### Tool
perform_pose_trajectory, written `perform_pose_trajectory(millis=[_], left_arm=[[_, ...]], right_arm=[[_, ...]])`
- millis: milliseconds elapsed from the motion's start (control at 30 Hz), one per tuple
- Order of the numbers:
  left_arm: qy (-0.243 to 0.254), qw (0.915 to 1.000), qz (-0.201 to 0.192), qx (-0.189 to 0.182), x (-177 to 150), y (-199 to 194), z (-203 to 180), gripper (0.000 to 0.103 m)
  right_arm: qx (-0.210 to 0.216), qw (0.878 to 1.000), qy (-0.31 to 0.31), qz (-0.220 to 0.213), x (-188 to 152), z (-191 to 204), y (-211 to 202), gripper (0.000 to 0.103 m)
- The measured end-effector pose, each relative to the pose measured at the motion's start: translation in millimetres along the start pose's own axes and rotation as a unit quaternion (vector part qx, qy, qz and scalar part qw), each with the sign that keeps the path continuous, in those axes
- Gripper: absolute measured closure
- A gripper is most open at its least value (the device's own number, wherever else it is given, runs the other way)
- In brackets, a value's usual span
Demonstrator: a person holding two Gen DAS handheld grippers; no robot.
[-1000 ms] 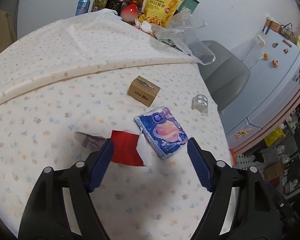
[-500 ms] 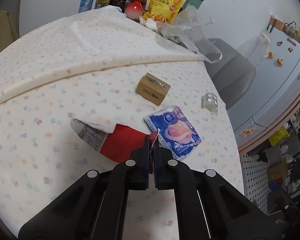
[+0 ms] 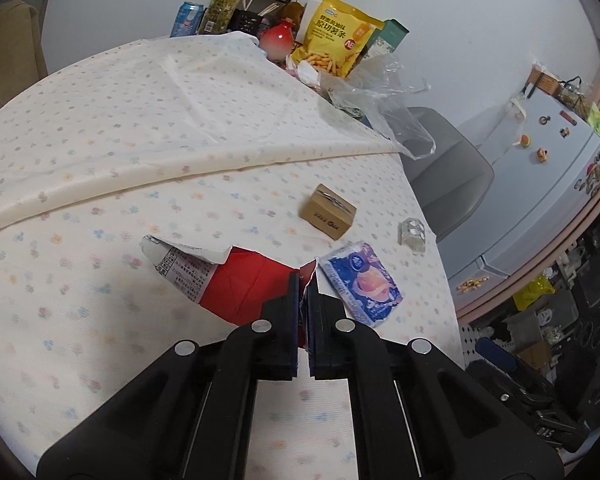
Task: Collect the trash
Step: 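Grasp the blue tissue pack with the right tool while the left tool holds the carton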
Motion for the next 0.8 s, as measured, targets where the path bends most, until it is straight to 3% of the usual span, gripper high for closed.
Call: perform_pose_trajectory(millis=[233,567,667,800], left_arm=[[-0.011,0.9997,-0.011,0.02,9,-11,22,0.099],[-0.021,0.9991,-0.016,0.033,15,-16,35,0.099],[-0.022,0.9991,-0.017,0.032,14,-16,34,0.099],[-0.02,0.9992,-0.016,0.031,12,-16,30,0.099]], right_arm=[[0.012,0.999,-0.029,0.019,14,24,37,0.011],[-0.011,0.997,-0.064,0.049,24,30,76,0.013],[-0.022,0.995,-0.077,0.064,22,31,87,0.025],[-0.029,0.992,-0.097,0.073,19,35,93,0.054]])
Point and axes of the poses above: each gripper's, at about its wrist camera, not at the fingertips, and y roughly the way its jaws point, z to its left, x to its top, the point moved 10 cm from there along y, roughly the way its jaws point, and after that the axes turned 8 degrees about -y, right-handed, at the moved point
